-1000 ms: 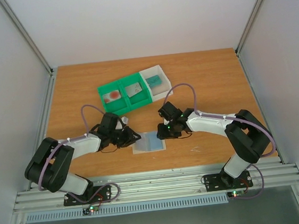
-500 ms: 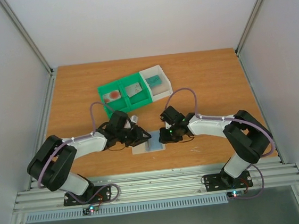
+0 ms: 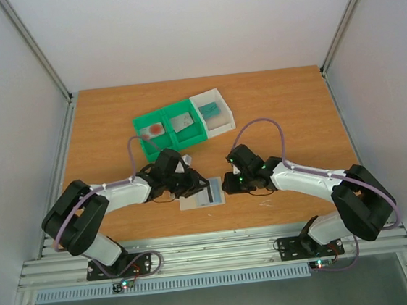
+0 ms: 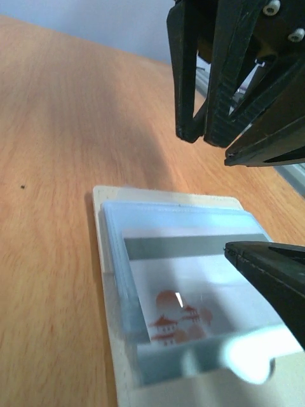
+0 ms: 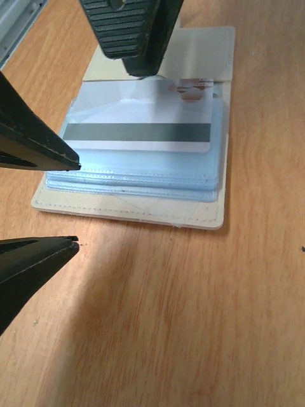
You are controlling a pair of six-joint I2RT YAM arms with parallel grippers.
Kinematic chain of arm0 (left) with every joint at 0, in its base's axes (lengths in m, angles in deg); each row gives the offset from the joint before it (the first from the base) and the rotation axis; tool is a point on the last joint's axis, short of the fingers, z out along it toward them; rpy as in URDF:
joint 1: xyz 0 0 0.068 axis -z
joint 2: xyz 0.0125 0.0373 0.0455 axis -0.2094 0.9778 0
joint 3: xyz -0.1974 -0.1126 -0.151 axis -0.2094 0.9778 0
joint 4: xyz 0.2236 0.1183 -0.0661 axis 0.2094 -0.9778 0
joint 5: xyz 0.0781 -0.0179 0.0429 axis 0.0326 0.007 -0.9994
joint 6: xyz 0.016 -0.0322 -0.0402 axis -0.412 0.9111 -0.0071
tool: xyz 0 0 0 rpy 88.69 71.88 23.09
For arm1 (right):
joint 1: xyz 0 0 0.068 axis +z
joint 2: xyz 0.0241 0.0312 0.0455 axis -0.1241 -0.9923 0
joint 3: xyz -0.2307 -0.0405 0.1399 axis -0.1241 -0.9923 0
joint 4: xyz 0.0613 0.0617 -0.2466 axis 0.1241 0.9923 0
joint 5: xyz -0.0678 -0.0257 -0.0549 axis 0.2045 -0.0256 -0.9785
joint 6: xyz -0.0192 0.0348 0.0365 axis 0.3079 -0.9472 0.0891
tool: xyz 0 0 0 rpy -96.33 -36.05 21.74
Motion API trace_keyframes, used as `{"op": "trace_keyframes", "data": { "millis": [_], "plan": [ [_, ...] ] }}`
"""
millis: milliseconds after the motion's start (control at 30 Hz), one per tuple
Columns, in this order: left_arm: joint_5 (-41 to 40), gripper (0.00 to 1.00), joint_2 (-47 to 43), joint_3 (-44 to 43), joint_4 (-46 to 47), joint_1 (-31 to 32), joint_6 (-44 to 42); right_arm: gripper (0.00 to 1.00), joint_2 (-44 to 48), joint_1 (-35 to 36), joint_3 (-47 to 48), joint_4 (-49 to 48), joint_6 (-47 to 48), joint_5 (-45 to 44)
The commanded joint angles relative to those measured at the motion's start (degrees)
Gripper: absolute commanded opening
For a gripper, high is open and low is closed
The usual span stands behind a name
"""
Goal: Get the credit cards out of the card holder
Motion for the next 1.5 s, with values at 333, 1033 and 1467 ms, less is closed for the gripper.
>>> {"op": "trace_keyframes", "data": {
  "millis": [333,1033,1467],
  "plan": [
    [-3.3,0.33,-2.5,1.2,-5.6,-3.9,-4.7,0.25,-4.6,-0.2,4.5,-3.8,-2.0,7.1],
    [-0.3,0.3,5.2,3.0,4.3,-4.2,-2.7,0.2,-13.2,-0.1,7.3,-3.2,-1.6,9.0],
    [0.2,0.07,5.9,2.9,5.4,-4.2,-2.4,0.15,-15.3,-0.1,5.9,-2.4,-1.2,6.6]
  ]
}}
